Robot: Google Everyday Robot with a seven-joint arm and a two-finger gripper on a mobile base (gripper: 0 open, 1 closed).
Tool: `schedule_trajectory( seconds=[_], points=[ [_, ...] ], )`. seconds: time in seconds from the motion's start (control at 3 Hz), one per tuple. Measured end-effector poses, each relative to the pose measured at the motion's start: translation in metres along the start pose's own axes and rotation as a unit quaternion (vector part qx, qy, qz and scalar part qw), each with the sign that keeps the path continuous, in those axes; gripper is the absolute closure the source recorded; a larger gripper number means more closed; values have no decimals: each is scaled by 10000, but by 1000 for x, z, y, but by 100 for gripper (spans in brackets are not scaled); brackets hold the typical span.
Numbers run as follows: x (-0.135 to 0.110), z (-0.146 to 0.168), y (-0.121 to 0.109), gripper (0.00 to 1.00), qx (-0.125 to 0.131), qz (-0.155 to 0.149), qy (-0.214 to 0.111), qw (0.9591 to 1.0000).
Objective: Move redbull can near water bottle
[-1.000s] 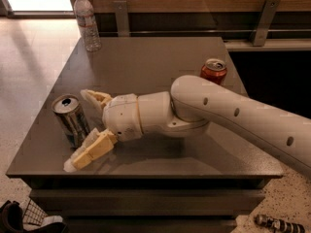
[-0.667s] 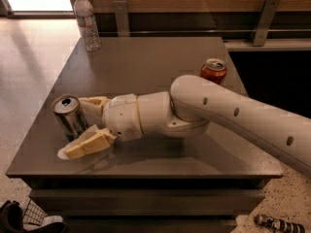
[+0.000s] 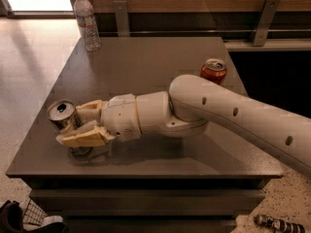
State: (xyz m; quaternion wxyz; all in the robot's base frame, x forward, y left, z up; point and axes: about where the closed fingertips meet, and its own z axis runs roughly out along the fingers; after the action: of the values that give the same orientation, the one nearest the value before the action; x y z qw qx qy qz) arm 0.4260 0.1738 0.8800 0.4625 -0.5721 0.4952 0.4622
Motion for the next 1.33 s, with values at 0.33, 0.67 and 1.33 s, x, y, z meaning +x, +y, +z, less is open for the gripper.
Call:
schedule_trajectory(
  seconds=[0.33, 0.67, 1.33],
  points=[
    [-1, 2, 1, 95, -18, -11, 2, 10000],
    [-2, 2, 2, 100, -27, -17, 3, 10000],
    [-18, -1, -37, 100, -274, 16, 45, 9996]
  ],
)
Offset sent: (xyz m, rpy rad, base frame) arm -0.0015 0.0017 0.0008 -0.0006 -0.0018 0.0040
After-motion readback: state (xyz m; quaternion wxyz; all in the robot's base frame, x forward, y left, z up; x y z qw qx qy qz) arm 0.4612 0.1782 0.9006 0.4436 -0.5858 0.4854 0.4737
